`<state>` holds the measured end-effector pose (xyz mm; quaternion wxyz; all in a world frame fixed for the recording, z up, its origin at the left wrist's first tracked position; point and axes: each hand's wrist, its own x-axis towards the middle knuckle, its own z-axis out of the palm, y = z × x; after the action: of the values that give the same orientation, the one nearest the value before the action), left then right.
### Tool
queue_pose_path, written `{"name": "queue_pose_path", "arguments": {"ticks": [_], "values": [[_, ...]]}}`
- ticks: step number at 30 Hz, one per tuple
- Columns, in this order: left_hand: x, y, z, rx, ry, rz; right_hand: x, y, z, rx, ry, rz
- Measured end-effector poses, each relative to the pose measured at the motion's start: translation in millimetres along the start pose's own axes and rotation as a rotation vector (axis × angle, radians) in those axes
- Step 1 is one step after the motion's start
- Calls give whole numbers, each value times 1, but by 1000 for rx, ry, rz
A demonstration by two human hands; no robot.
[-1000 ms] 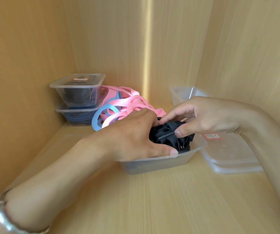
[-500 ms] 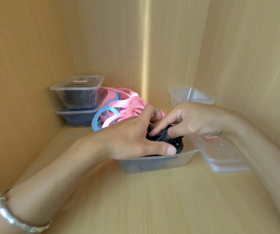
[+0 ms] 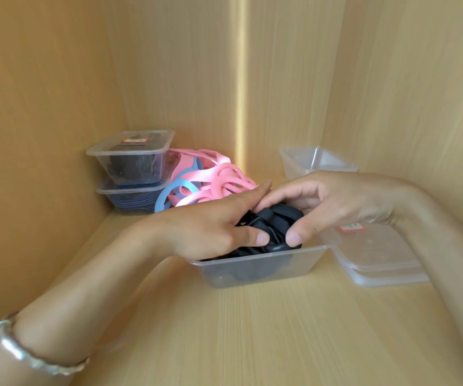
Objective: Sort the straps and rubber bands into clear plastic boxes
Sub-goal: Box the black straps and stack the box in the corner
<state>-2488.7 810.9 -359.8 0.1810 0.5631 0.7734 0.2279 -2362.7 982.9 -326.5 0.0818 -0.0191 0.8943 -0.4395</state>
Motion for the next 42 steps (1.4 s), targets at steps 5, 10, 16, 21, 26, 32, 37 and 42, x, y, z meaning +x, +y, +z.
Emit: {"name": "queue_pose_path", "arguments": {"ticks": [5,10,16,21,26,32,37,42], "values": [[1,3,3,64,77,11,6,2,5,-98,-6,22],[2,10,7,269,135,-29,13,-3,8,-333,105,38],[12,5,12,550,-40,-143,11,-3,11,-304,96,79],[3,4,3,406,-18,-64,-1,12,13,-281,23,9],[-14,5,-6,46,175,-41,-11,13,17,-45,129,-103],[-20,7,-2,93,222,2,-11,13,20,-127,597,-86],[-22,13,2,66,136,143,-13,11,24,-151,585,-78],[-21,8,3,126,72,158,-17,21,8,-245,815,118]]}}
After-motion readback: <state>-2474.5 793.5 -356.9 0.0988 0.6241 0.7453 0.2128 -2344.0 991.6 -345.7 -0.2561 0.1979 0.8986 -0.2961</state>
